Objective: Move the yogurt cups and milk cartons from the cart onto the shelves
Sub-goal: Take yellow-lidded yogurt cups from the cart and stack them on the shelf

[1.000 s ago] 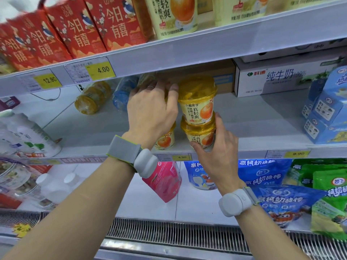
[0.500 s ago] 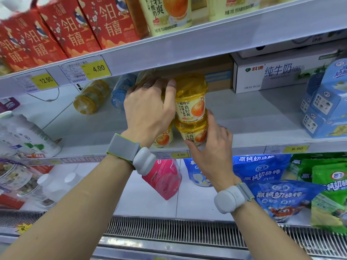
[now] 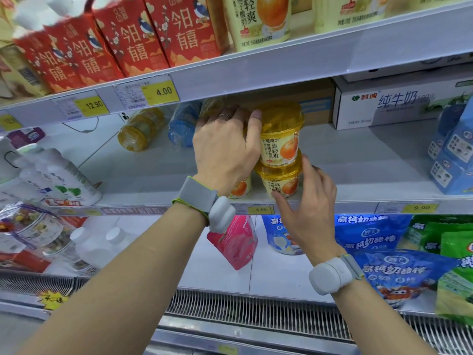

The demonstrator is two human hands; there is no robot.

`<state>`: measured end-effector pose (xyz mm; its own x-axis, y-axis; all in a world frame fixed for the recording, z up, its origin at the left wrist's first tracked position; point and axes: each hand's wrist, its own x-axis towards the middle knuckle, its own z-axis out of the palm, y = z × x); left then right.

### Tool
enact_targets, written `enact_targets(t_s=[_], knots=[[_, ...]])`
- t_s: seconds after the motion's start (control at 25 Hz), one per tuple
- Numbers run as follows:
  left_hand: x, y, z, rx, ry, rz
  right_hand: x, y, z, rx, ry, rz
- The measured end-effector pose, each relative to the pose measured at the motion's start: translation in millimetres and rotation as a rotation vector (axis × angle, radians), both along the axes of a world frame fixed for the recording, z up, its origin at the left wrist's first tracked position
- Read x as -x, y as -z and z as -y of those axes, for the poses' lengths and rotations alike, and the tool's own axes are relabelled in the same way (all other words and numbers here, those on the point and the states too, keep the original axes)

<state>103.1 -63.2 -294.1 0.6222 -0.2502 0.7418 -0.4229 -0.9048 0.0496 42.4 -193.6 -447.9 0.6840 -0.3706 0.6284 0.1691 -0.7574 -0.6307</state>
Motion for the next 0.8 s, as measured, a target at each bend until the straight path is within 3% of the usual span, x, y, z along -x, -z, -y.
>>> enact_targets(t_s=[0.44,0.64,0.8], knots=[[-7.8,1.0,-0.9,-0.056,-0.045,-0.009,34.6,4.8,-7.7,-0.066,0.075,0.012],[-1.5,-2.8,-4.9,-0.07,0.026,-0.092,87.8,3.5,-1.4,-0.151,0.123,-0.117],[10.8,-23.2,-13.0,0.014,0.157,-0.289,119.0,-31.7,12.7,-0.081,0.105,-0.181]])
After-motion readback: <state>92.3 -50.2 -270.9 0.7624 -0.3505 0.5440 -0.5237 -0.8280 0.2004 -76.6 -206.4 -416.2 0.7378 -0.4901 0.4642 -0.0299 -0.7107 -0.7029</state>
